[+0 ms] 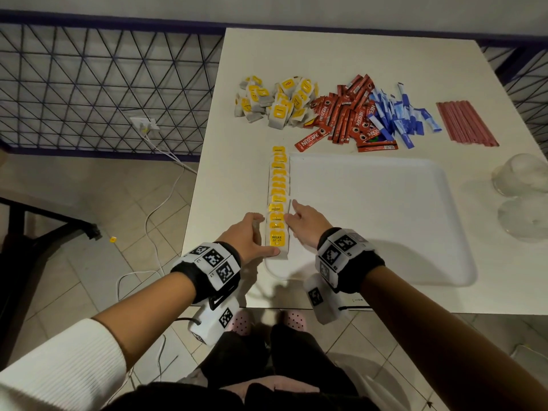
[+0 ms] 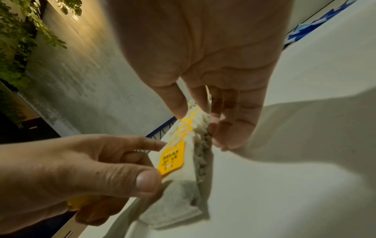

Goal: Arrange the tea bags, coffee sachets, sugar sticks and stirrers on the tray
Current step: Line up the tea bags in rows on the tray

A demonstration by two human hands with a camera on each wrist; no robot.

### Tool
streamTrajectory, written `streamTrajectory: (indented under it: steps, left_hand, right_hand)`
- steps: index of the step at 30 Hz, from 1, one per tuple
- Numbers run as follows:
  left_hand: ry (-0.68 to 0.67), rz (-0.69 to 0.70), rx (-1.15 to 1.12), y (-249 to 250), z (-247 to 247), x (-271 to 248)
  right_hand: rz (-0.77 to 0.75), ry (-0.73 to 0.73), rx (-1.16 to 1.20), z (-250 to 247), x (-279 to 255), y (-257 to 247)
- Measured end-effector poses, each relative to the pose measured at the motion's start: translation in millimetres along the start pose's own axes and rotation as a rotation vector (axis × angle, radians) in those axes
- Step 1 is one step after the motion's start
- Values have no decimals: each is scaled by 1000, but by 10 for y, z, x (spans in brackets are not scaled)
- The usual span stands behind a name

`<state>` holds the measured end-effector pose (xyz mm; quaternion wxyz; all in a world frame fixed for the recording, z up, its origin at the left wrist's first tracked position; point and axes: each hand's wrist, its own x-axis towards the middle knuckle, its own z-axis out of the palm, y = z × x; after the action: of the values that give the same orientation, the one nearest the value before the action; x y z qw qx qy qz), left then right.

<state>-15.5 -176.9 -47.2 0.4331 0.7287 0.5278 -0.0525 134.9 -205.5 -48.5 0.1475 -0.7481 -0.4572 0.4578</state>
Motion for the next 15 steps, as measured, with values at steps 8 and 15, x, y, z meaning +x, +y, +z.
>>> streamTrajectory:
  steps: [8, 15]
  left_hand:
    - [-78, 114, 97, 60, -35, 47]
    - [-44, 98, 99, 6, -34, 95]
  right_hand:
    - [20, -25, -119, 101, 170, -31]
    - [35, -4, -30, 35, 114, 47]
